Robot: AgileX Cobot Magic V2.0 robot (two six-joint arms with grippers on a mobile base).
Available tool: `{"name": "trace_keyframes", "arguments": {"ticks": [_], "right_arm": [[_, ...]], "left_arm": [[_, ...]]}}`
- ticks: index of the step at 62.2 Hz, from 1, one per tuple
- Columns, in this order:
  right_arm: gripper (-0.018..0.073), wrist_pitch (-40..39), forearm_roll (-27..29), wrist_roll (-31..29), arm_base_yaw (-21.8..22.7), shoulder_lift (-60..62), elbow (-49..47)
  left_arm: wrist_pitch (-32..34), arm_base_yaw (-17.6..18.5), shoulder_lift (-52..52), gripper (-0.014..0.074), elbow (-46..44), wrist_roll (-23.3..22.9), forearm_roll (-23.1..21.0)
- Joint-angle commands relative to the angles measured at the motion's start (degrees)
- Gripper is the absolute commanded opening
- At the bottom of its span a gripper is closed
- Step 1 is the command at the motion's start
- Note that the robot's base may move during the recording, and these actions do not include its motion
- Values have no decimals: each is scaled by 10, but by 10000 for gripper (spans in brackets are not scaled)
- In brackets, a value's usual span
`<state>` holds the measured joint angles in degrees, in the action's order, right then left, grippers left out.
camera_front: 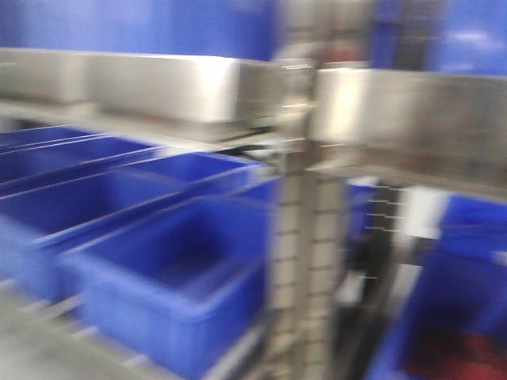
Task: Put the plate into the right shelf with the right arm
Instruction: 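Drive the base up to the shelf of blue bins, then lower the plate into a blue bin and open the right gripper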
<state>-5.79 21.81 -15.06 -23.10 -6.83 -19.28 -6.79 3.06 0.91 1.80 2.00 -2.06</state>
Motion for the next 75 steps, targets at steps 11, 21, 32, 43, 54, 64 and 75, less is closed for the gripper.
{"name": "trace_keyframes", "arguments": {"ticks": [11,21,32,43,54,64,75], "right_arm": [[56,-49,2,1,2,-8,-16],[56,-49,2,1,2,-8,-16],[56,-49,2,1,2,-8,-16],[56,-49,2,1,2,-8,-16],[56,-49,2,1,2,-8,-16],[56,-49,2,1,2,-8,-16],[56,-49,2,1,2,-8,-16]], "left_arm": [[49,0,4,-47,6,-2,-3],[49,0,4,-47,6,-2,-3],[49,0,4,-47,6,-2,-3],[49,0,4,-47,6,-2,-3],[49,0,4,-47,6,-2,-3],[49,0,4,-47,6,-2,-3],[49,0,4,-47,6,-2,-3]]}}
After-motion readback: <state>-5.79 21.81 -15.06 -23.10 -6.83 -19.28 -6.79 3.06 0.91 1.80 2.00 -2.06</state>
